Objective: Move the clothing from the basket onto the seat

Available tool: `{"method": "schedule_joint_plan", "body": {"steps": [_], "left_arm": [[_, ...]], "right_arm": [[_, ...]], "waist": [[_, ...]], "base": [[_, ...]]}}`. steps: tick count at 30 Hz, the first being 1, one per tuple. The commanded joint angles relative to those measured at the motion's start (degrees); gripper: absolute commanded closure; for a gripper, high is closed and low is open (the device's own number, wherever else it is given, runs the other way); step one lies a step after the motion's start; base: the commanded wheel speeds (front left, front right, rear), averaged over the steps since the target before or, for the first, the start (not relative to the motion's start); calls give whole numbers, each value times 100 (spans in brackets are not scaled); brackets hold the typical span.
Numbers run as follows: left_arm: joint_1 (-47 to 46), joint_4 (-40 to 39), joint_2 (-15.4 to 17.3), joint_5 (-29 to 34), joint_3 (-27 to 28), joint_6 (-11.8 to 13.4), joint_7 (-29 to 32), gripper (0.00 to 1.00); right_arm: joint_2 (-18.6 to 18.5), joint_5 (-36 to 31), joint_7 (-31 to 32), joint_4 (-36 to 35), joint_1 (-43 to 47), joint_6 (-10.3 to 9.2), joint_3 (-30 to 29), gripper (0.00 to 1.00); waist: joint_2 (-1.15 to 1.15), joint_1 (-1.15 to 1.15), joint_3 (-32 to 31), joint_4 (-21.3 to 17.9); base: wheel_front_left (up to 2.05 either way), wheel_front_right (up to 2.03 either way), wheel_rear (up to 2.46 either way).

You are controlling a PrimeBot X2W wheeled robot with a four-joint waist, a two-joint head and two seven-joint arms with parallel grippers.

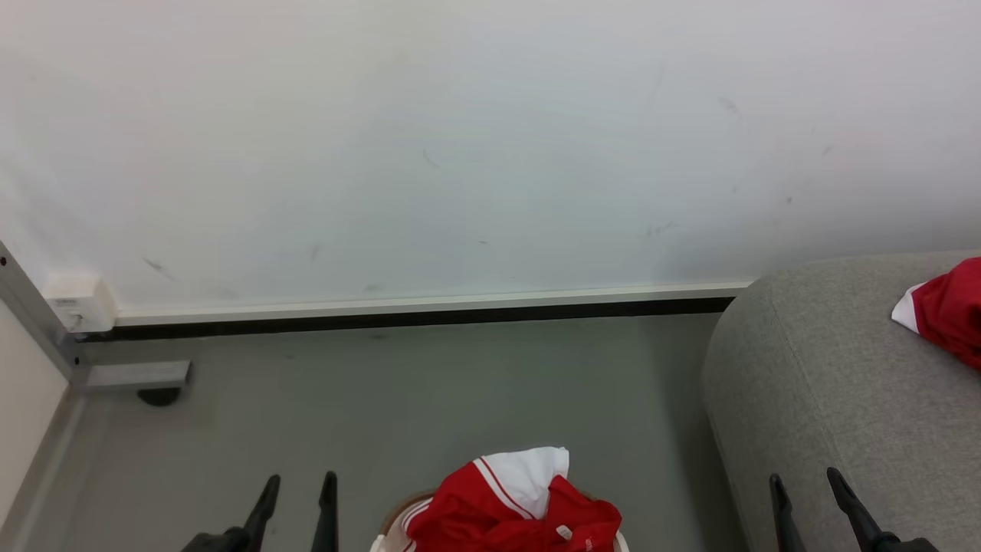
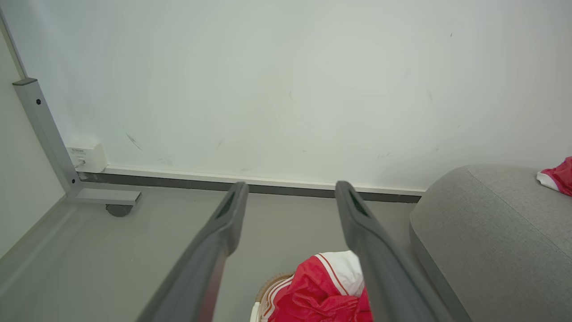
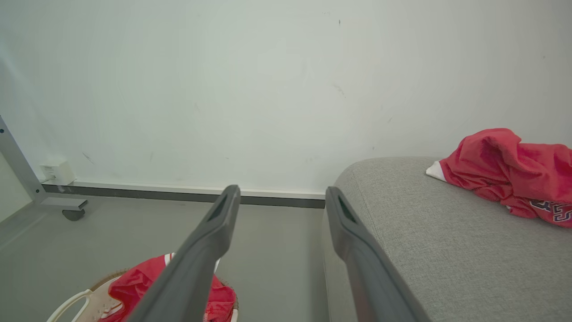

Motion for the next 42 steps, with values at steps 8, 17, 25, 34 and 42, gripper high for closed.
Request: {"method": "schedule_joint_plan", "body": {"steps": [8,17,25,34,42], "left_arm": [[-295,97,10,96,-131,-102,-3,0],[-1379,940,21,428,-913,-256,125,0],[-2596,1813,194,710,-1608,-337,745,0],[-3673,2850,352,813,-2038,-344,1246,0],[-4324,3573,437,873,-2138,-292,1529,0]], "right_arm": [[-19,-38,-8,-148,-249,-15,-118,0],[-17,-160,-9,-566,-1181,-15,-466,0],[-14,66,-9,-864,-2101,-15,-505,0],[-13,424,-9,-1211,-2861,-15,-406,0],[-13,624,-9,-1432,-3388,-15,-349,0]], "waist": [[0,0,265,-186],[0,0,1541,-628],[0,0,2954,-1025],[0,0,4322,-1316],[0,0,5158,-1461]], "base": [[0,0,0],[0,0,0],[0,0,0],[0,0,0],[0,0,0]]}}
